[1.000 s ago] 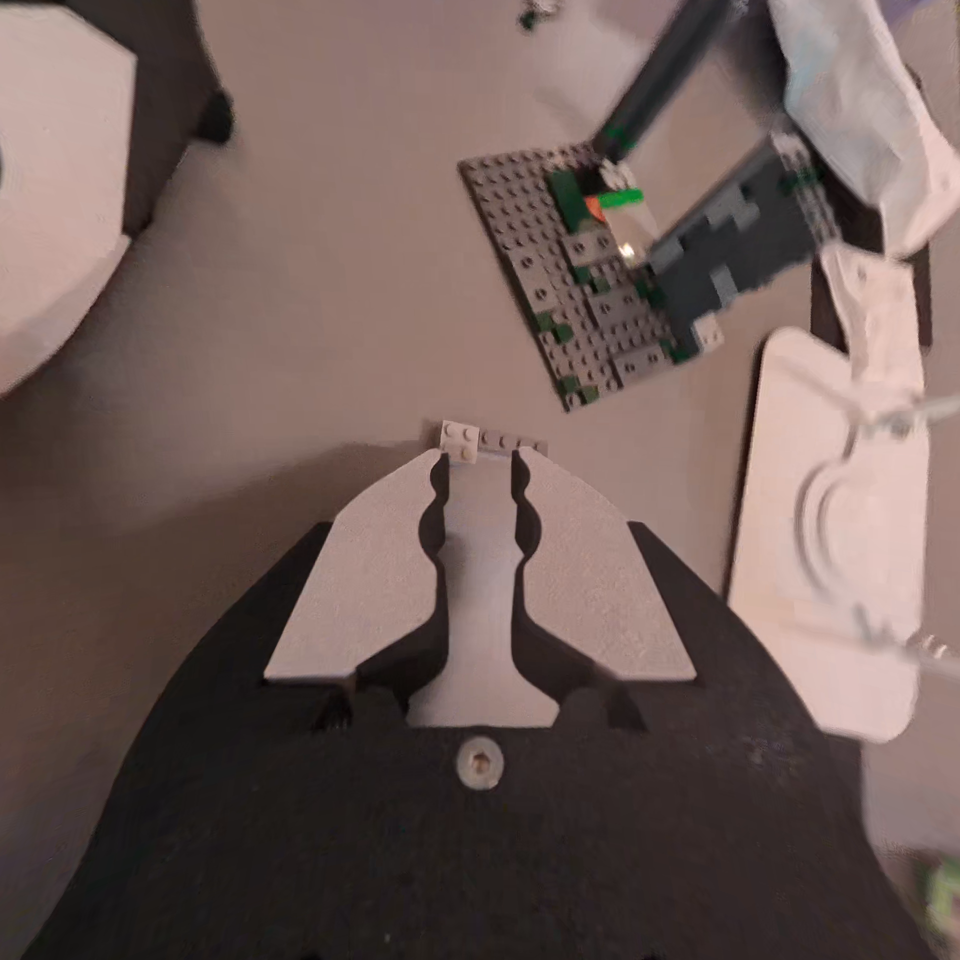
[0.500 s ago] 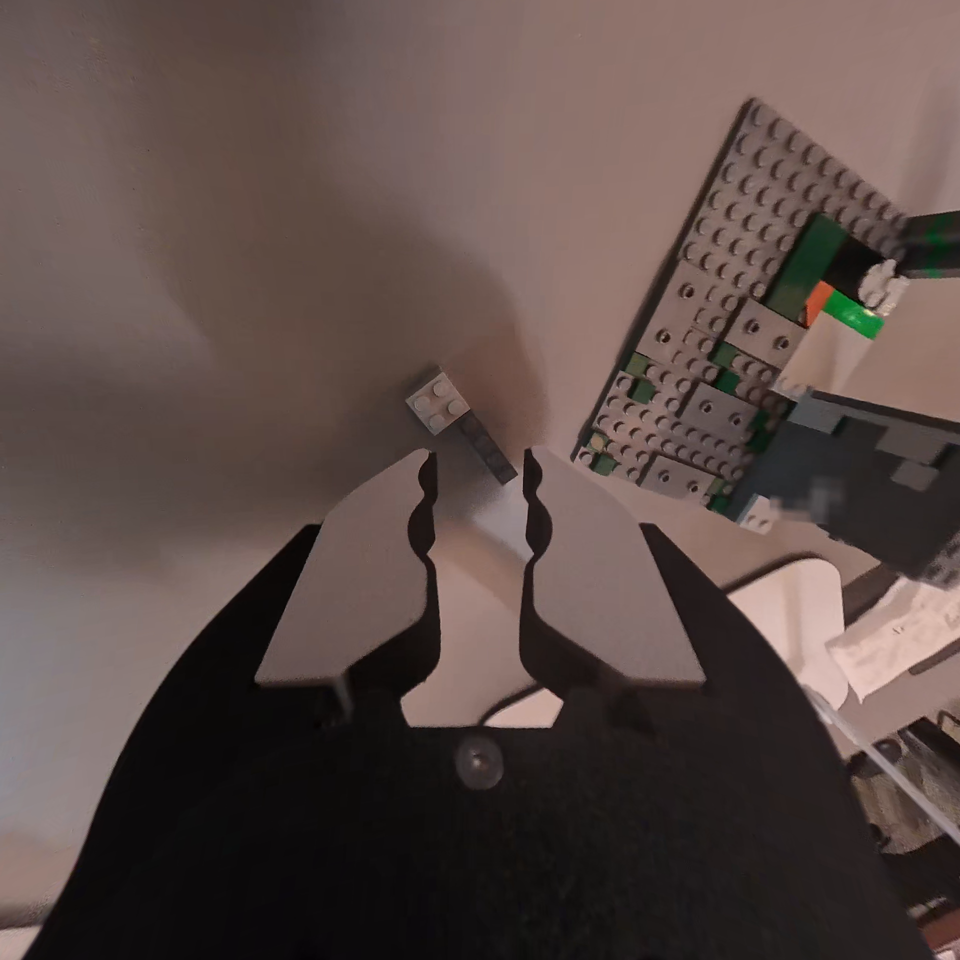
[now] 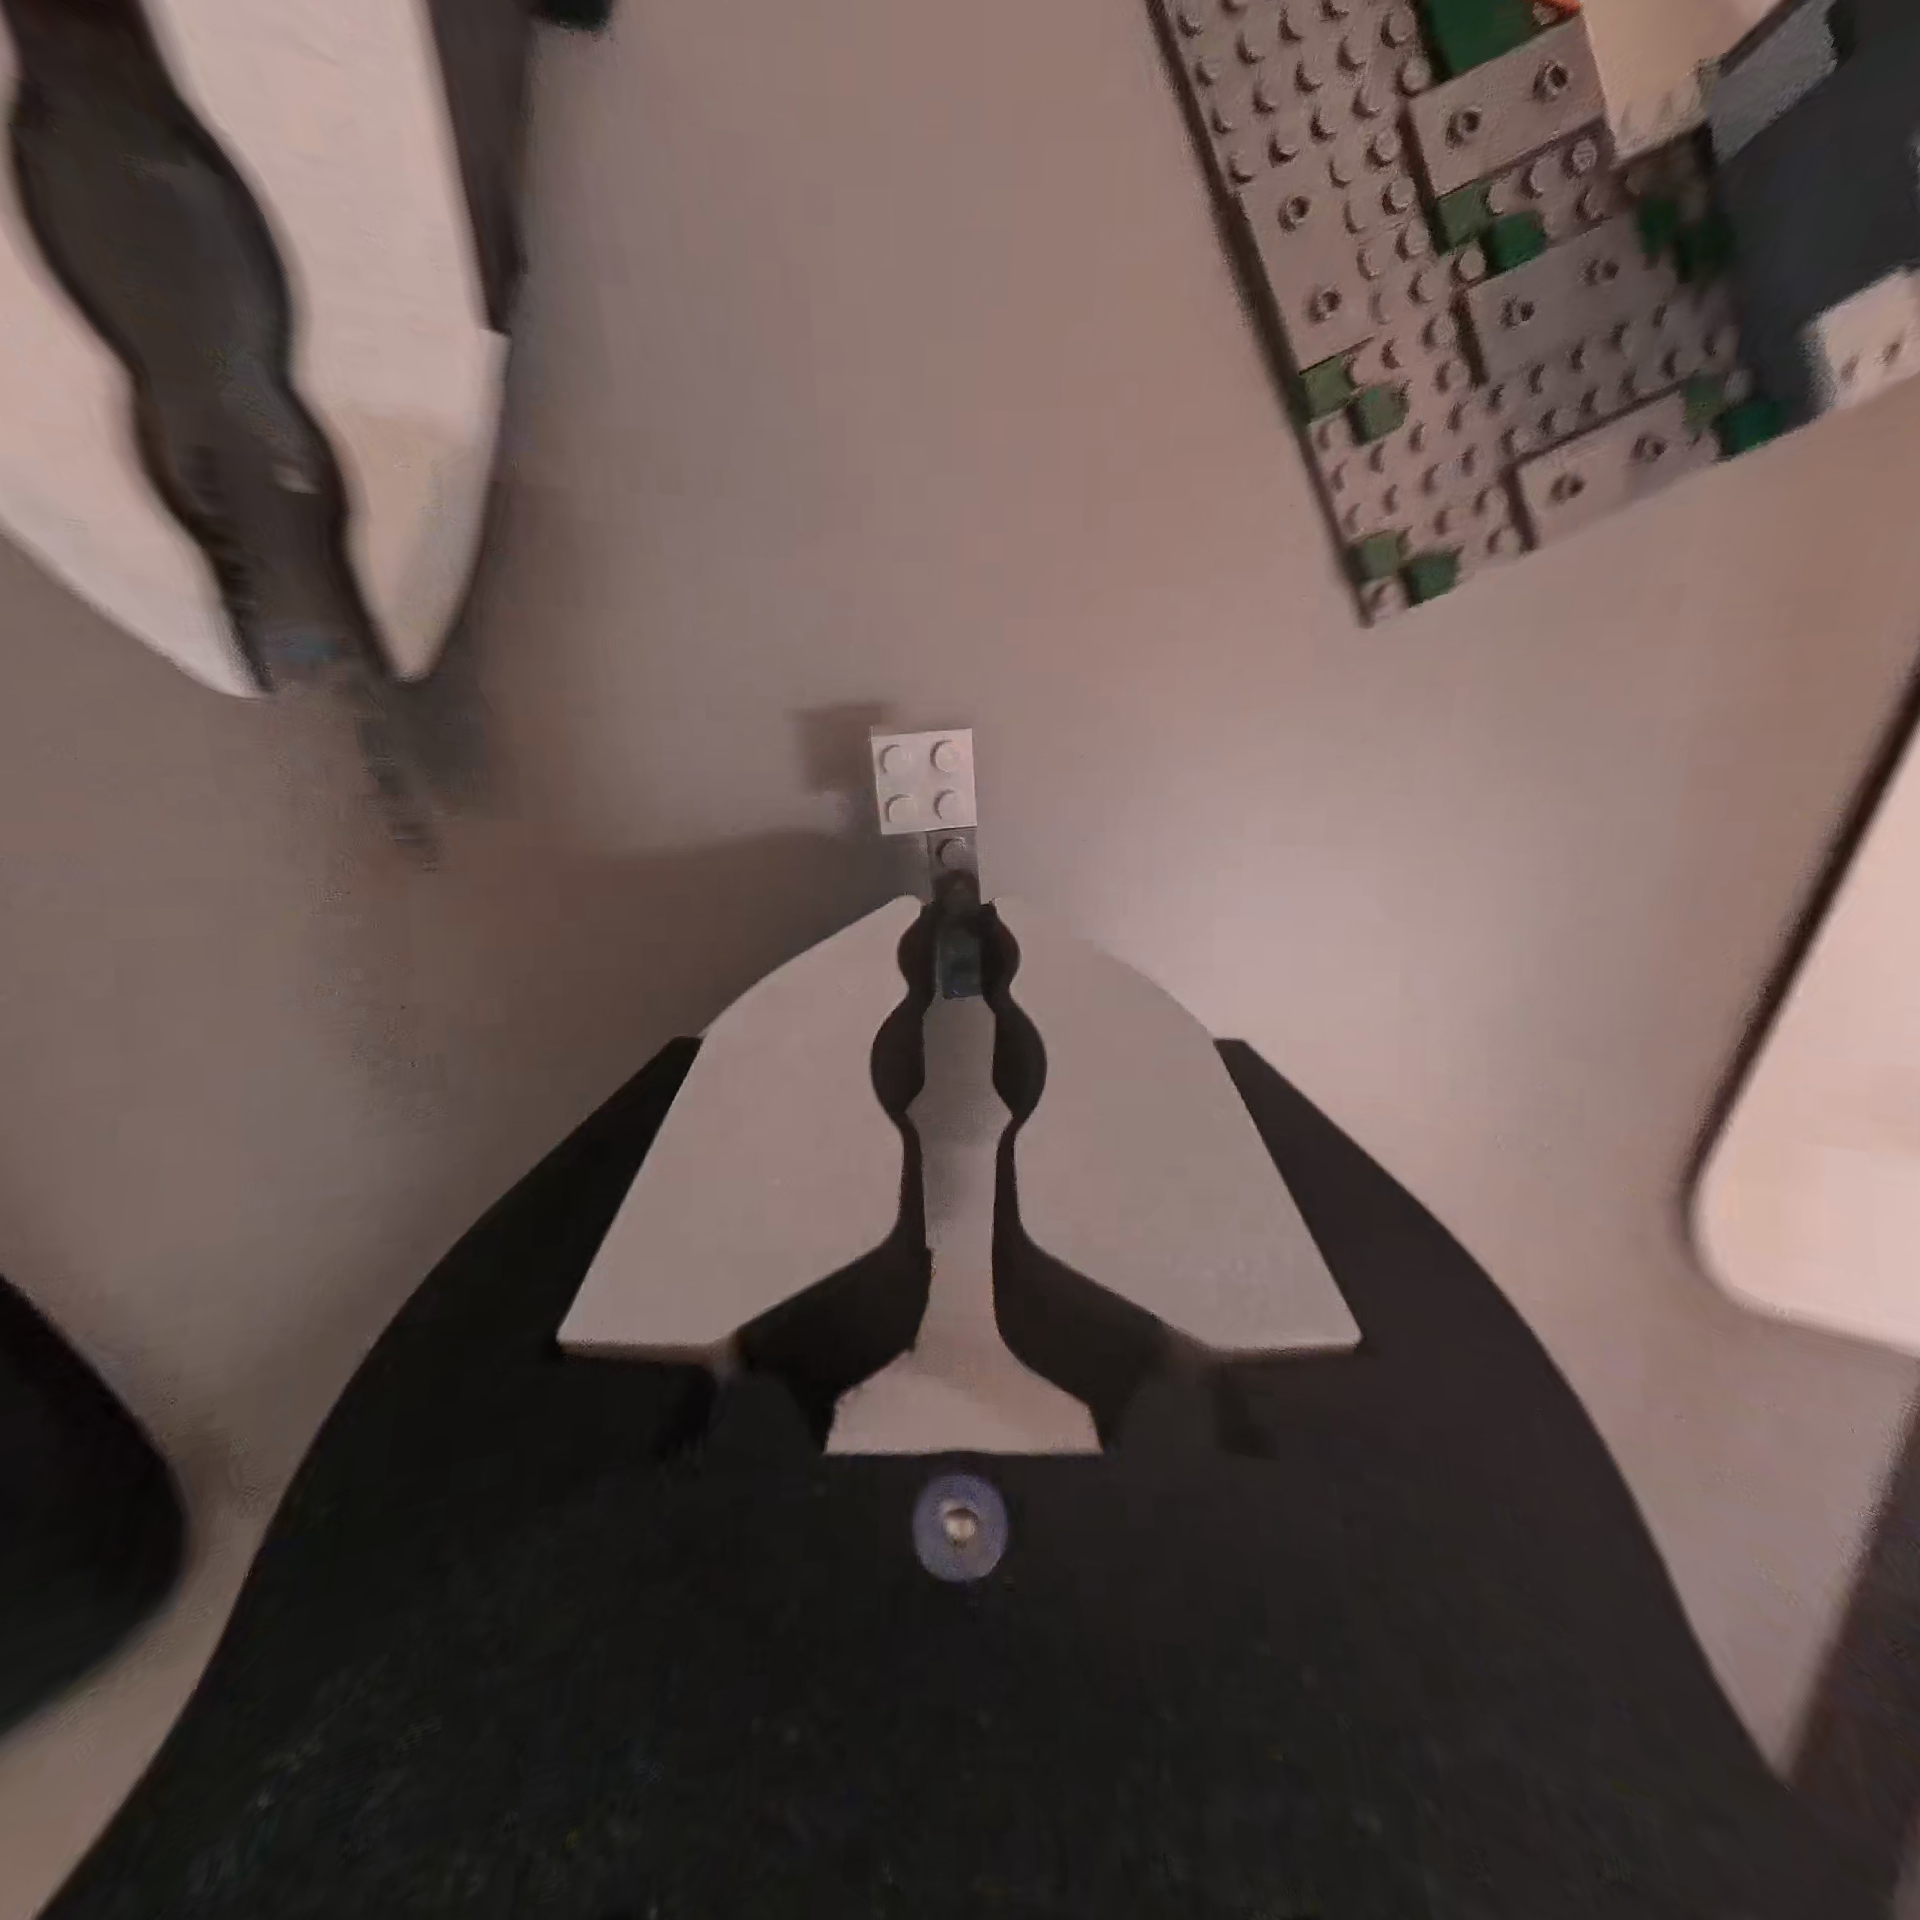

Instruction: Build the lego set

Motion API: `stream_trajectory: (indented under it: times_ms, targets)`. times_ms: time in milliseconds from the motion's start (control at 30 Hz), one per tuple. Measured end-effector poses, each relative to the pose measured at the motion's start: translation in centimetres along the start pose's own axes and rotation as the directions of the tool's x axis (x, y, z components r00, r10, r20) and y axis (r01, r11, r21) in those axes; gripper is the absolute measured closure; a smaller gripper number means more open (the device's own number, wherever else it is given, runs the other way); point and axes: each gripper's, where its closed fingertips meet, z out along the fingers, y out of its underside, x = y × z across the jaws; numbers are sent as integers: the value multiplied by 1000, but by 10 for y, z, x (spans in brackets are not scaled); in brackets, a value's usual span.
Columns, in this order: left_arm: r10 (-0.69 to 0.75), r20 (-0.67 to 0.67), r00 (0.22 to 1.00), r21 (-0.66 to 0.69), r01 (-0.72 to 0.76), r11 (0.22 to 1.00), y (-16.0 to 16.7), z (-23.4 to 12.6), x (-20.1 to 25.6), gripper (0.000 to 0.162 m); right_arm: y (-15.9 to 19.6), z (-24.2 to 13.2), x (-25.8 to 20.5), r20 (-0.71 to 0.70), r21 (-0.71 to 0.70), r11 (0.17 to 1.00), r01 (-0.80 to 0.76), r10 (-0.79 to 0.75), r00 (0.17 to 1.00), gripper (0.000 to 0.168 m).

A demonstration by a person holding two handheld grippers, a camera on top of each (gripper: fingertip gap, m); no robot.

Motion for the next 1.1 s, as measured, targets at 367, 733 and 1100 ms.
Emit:
stream_trajectory:
  times_ms: [367,733,1100]
  targets:
    - [-69,-25,997,-23,68,997,-1,5,0,147,1,-37,-63,-318,104,975,198,-156,935,161]
    - [-70,-33,997,-38,69,997,1,9,5,147,-15,-19,-77,-498,-178,800,574,-576,649,161]
    - [-106,-35,994,-22,105,994,-1,8,3,147,-16,-15,-72,-522,-249,790,560,-597,609,161]
